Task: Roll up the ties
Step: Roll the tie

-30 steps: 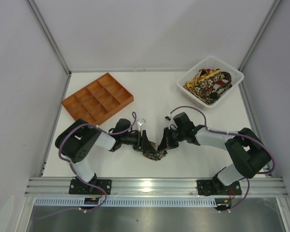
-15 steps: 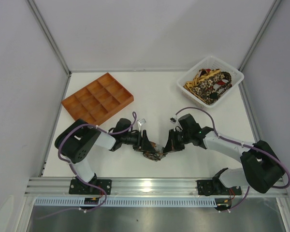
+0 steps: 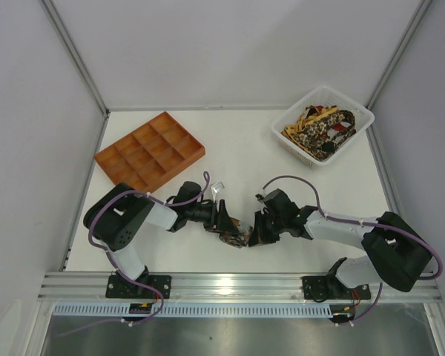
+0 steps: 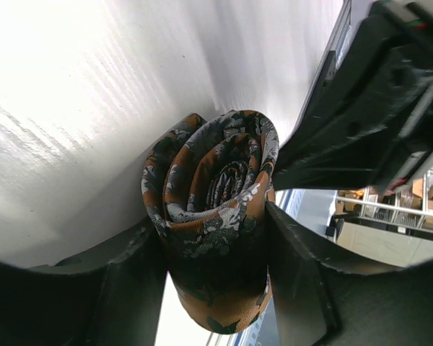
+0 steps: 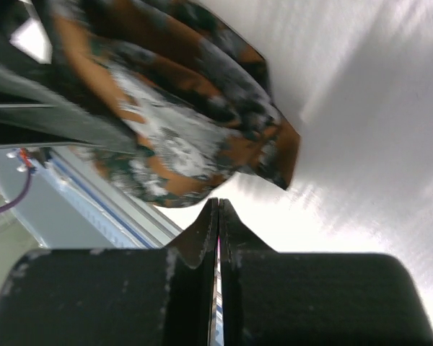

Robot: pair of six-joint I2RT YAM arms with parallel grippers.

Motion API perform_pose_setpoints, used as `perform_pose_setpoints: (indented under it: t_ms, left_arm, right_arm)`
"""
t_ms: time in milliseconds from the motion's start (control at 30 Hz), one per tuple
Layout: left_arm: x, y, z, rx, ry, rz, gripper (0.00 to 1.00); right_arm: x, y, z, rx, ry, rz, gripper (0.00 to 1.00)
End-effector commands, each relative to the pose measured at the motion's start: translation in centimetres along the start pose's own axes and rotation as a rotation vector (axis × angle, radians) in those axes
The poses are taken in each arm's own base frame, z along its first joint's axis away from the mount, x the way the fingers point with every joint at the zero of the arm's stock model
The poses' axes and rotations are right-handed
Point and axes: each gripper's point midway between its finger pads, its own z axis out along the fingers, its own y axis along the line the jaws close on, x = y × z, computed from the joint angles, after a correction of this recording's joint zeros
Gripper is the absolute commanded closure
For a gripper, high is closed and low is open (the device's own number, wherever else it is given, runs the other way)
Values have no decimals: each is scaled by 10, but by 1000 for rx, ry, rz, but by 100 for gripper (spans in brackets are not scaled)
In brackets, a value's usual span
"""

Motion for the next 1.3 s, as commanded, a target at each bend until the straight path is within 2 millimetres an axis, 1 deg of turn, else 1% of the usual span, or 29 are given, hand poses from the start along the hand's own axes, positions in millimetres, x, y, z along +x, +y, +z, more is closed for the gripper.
perform_pose_setpoints:
  t_ms: [0,133,200,333,433,533,567,667,867,1000,1167,1267]
  left_arm:
    - [1,-2,0,6,4,44,39]
    - [3,-6,0,31,5,52,29]
    - [5,-6,-1,38,7,54,25]
    - [8,-7,-2,50,12,57,21]
    - [11,-7,-2,58,17,54,20]
    - [12,-9,-3,71,23,52,19]
    - [13,-9,-3,73,23,53,19]
    - [14,-10,-3,80,29,50,19]
    - [14,-12,-3,89,30,53,18]
    - [15,-12,-3,90,34,52,18]
    - [17,-9,-3,80,42,42,17]
    - [17,-11,-3,83,41,42,17]
  right_arm:
    - [-11,-5,7,46,-92,25,100]
    - [-10,-9,7,54,-103,26,100]
    - [-12,-7,7,44,-106,24,100]
    - [-13,-4,10,24,-106,30,100]
    - [-14,-3,14,17,-105,35,100]
    - [-10,-7,17,26,-92,50,100]
    - [-14,-3,18,9,-110,46,100]
    - [-11,-5,23,8,-98,55,100]
    - [-13,-5,27,3,-110,65,100]
    - [-11,-10,32,9,-112,102,100]
    - [-12,-11,33,10,-127,118,100]
    - [-14,-9,32,12,-125,111,100]
